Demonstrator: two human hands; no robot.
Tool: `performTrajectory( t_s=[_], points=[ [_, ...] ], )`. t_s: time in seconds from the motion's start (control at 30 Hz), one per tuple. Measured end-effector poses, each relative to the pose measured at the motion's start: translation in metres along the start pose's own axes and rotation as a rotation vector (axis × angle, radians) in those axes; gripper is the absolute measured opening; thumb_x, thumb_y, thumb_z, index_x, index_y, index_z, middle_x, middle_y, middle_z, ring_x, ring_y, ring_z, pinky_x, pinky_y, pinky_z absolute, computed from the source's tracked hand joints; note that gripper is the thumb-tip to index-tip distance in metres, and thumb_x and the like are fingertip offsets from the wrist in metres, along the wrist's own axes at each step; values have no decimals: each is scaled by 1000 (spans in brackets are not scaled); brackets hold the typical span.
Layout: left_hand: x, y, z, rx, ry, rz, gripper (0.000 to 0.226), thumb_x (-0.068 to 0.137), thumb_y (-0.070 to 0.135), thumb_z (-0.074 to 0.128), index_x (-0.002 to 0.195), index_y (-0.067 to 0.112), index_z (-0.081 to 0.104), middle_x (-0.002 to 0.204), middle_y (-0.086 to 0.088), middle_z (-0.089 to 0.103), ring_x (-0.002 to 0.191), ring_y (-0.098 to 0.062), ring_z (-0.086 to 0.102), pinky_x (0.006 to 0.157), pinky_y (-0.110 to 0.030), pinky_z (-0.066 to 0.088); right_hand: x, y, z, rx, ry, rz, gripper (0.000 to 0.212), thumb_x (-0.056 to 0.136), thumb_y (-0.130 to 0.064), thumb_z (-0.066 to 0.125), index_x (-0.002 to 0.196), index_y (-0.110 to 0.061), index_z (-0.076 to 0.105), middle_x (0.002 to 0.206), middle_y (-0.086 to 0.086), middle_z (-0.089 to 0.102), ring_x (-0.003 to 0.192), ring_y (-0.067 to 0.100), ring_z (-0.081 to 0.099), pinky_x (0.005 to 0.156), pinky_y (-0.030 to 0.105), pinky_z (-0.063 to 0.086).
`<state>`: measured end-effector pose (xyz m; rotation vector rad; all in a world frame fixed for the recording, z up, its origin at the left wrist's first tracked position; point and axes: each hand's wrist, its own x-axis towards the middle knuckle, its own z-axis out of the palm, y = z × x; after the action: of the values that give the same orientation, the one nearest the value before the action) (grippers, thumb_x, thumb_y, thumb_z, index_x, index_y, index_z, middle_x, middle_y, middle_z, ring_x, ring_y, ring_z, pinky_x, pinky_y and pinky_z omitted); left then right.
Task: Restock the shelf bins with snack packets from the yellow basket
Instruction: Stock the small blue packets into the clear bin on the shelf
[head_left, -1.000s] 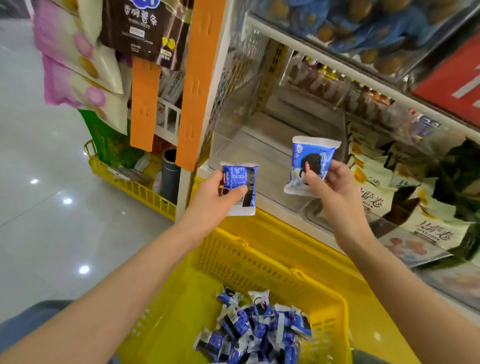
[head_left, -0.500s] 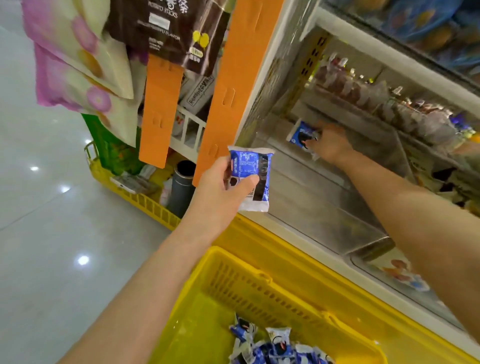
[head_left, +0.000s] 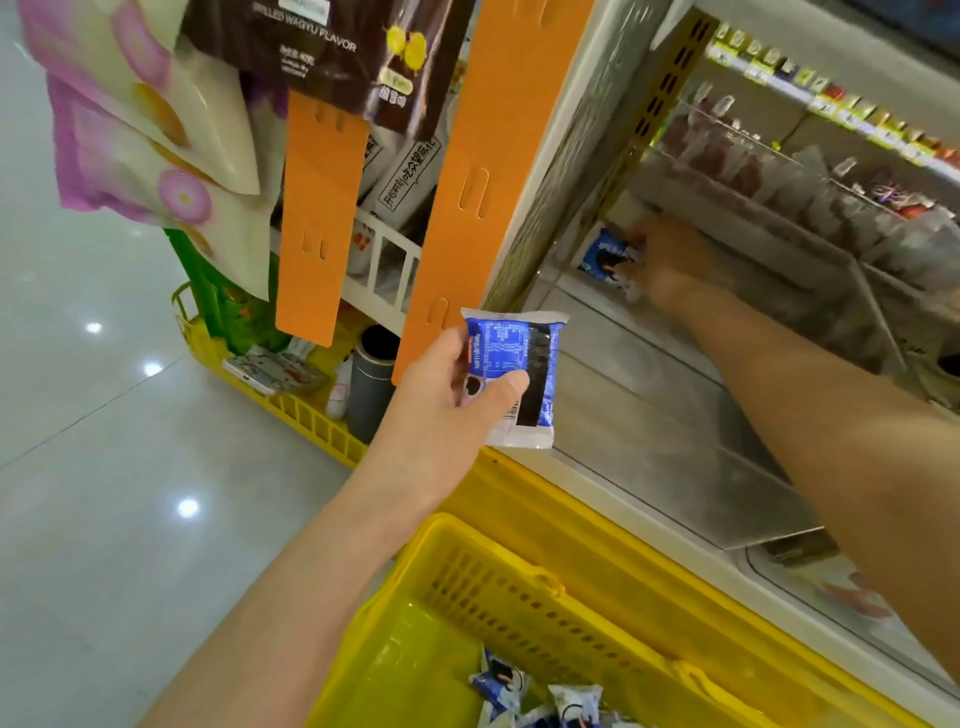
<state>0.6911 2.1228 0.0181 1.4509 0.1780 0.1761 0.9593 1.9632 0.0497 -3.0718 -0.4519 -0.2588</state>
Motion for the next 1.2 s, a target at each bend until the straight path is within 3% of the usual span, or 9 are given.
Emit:
performTrajectory(
  t_s=[0.23,0.33,0.5,0.63,0.77,0.9,1.03,1.1,1.2],
  points=[
    [-6,6,4,21,-5,2,28,88,17,58,115,23,53,107,10,64,93,4,60,70,-7,49,-2,-6,-9,-92,-56,-78,45,92,-30,56,134,-16,48,131,16,52,119,33,48,99,42,42],
    [-10,12,6,33,2,7,31,89,17,57,119,22,52,111,8,63,98,-1,60,77,-14,50,-26,-13,-19,-22,-8,-73,45,96,-31,49,135,-9,42,136,17,46,123,34,43,102,41,37],
    [-21,22,11,-12,4,-24,32,94,16,51,125,20,49,118,1,61,108,-11,58,94,-30,47,-104,-43,-52,513,157,-86,28,98,-25,45,119,-7,50,106,12,62,92,23,62,85,39,49],
    [-38,27,15,10,-55,-4,27,95,17,49,121,20,53,117,0,62,109,-12,57,97,-32,45,-190,-63,-80,820,-12,-196,19,98,-30,41,92,-27,59,86,-10,63,69,0,60,66,20,50],
    [-55,33,18,49,-146,74,35,93,14,52,128,20,49,120,4,60,112,-10,55,97,-30,45,-241,-68,-96,796,-89,-303,7,91,-26,57,92,-33,59,88,-16,65,82,10,65,71,30,56],
    [-63,30,20,205,-21,-26,35,90,30,56,123,21,47,120,3,52,107,-13,54,86,-30,49,-267,-65,-108,665,165,-362,14,83,-23,68,93,-28,59,88,-22,58,80,2,58,65,21,52],
    [-80,31,27,-302,-152,-273,34,99,34,38,107,9,61,102,-13,68,84,-24,67,69,-34,58,-297,-68,-102,244,279,-631,19,80,-18,68,96,-8,65,92,4,63,81,18,61,58,39,53],
    [-85,30,27,-507,-190,-281,45,98,40,33,112,7,61,101,-17,69,83,-26,68,73,-40,57,-306,-68,-101,146,231,-669,24,80,-18,66,99,-4,66,97,13,64,86,28,64,57,44,55],
    [-87,28,22,-573,-276,-264,55,87,49,43,122,9,57,114,-18,64,98,-29,65,83,-46,53,-316,-66,-102,133,98,-650,30,88,-25,60,113,-8,62,119,9,59,107,25,59,73,41,55]
  ],
)
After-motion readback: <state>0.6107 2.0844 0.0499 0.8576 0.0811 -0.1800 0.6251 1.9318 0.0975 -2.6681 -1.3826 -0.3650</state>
